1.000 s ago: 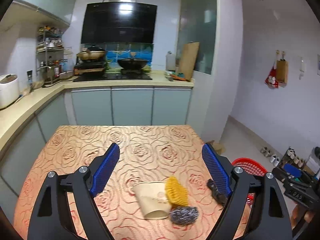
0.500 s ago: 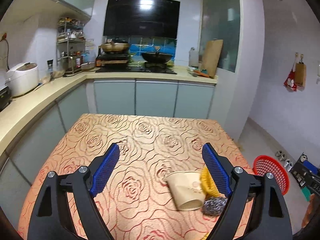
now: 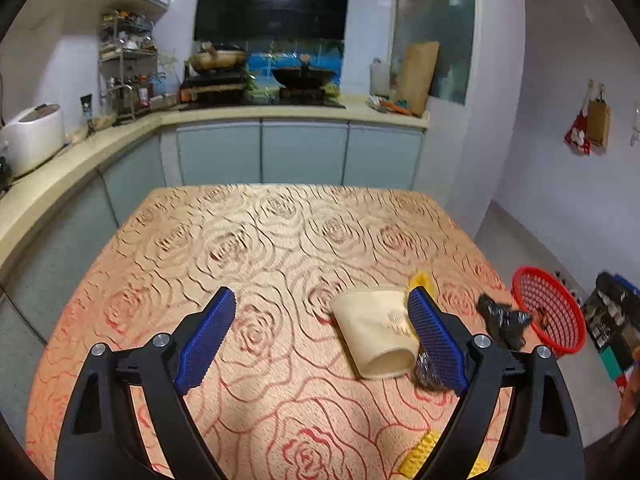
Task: Collect trash
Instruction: 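Reach the left gripper to the beige KONCI paper cup and grasp it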
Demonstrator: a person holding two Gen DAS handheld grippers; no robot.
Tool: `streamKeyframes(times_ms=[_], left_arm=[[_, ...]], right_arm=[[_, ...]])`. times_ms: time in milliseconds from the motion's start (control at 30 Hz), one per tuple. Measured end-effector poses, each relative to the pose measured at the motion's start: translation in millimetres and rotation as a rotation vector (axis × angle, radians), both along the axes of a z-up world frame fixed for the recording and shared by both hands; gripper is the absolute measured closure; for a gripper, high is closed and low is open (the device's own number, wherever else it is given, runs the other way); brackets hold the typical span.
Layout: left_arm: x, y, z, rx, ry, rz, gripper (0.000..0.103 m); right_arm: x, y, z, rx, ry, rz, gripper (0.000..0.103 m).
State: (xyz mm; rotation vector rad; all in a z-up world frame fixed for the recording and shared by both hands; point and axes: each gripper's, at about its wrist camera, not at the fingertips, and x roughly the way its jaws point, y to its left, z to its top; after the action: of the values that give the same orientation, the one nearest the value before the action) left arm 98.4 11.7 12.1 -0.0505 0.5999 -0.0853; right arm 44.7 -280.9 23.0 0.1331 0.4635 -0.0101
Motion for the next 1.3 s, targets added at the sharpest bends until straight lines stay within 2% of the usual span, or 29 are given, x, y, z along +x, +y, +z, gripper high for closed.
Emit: streamKeyframes(times_ms=[300,600,967,1300], left_arm=[[19,-23,-31,-0.011,0.097,-0.113,0.015],[44,-40,-58,0.012,0.185,-0.156,0.015],[66,-44,-77,0.043,0.242,-0.145,0.015],[67,-45,-82,0.066,0.235,-0.163,0.016]], right_arm=[[4,-1,-3,-0.002,0.009,-0.004,0.027],[9,-9,-8,0.005,0.021,-0.032,0.027],[15,-15,-11,0.009,0.036,-0.047,0.027],[23,-10,-17,0.009,0.066,-0.028,0.026]])
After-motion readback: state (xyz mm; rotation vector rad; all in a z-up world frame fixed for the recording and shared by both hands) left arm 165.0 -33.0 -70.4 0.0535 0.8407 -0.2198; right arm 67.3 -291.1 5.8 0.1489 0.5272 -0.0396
